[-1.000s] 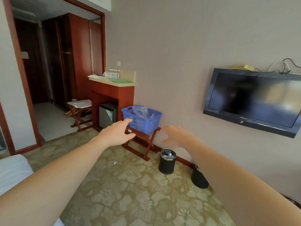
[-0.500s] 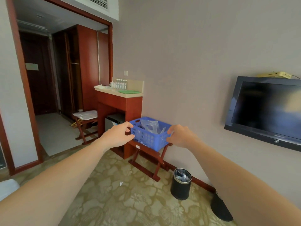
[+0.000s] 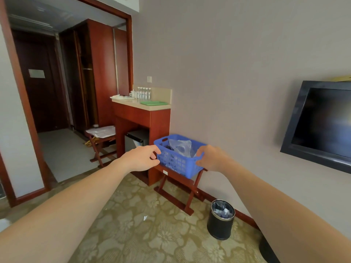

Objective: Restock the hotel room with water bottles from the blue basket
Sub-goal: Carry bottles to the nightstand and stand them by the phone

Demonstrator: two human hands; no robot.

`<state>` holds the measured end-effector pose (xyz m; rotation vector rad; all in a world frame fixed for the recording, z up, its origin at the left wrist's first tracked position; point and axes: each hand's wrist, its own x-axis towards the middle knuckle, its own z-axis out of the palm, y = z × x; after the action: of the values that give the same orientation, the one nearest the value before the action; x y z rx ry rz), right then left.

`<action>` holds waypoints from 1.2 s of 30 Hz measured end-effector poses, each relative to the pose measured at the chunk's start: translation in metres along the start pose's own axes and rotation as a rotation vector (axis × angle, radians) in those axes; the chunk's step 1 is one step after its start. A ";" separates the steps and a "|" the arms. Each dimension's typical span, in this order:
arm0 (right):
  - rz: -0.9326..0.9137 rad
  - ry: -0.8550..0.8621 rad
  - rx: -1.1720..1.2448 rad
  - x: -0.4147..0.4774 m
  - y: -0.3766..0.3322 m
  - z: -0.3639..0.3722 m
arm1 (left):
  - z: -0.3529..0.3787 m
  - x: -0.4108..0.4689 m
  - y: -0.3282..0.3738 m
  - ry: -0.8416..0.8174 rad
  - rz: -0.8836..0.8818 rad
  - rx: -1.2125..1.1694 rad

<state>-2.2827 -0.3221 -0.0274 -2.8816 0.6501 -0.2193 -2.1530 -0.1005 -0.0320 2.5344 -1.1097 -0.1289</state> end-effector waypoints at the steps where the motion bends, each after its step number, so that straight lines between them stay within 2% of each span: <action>1: 0.000 -0.005 -0.002 0.010 0.002 0.001 | 0.000 0.010 -0.002 -0.008 -0.002 0.002; 18: -0.082 -0.066 -0.028 0.233 0.059 -0.001 | -0.004 0.222 -0.017 0.047 -0.065 -0.028; 30: -0.104 -0.093 0.108 0.355 0.104 0.034 | 0.028 0.333 -0.037 0.061 -0.092 -0.099; 36: -0.166 -0.136 0.228 0.410 0.110 0.046 | 0.032 0.393 -0.056 0.093 -0.026 -0.134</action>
<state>-1.9533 -0.5922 -0.0525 -2.7010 0.3380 -0.1093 -1.8515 -0.3602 -0.0578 2.4109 -0.9983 -0.0887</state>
